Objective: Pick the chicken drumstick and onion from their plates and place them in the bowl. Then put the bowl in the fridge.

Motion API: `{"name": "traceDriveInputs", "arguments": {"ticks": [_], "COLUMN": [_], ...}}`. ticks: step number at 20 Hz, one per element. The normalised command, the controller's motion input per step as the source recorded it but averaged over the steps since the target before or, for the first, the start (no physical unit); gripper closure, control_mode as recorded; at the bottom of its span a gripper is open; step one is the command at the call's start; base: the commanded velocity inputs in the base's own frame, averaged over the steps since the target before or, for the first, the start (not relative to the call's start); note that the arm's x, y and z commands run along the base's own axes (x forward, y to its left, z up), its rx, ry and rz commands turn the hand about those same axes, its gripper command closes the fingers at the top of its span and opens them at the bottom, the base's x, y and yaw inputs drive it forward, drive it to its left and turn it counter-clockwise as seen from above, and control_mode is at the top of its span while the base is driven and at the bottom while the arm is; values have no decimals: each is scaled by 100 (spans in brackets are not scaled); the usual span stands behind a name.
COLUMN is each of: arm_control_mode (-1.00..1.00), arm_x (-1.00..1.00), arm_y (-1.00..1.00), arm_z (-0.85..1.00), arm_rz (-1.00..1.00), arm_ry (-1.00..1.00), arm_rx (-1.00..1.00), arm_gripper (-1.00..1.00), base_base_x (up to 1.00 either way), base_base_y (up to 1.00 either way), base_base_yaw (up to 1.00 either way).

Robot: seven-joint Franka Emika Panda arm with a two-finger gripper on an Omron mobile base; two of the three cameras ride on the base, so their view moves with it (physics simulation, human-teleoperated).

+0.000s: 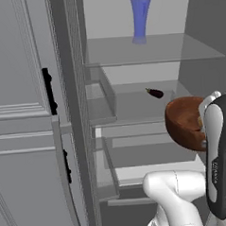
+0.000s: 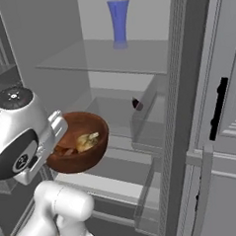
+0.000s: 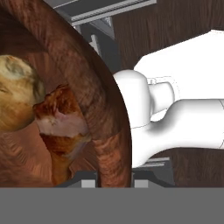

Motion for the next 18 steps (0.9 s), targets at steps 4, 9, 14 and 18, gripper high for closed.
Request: {"name": "traceDriveInputs", "arguments": {"ticks": [4,9,14,18], "arm_control_mode": [-100,-100,-100,-100], "arm_x": [11,93,98,100], "arm_y": [4,-2,-24,6], "arm_z": [-2,-21,-32,-36], "arm_rz": [1,20,35,16], "arm_ry": [0,0,0,2], "arm_rx": [-2,0,1,-4], "arm_gripper": [100,100,100,100], "base_base_x": [16,0,0,0], "base_base_y": [11,0,0,0], "base_base_yaw": [0,0,0,0]}}
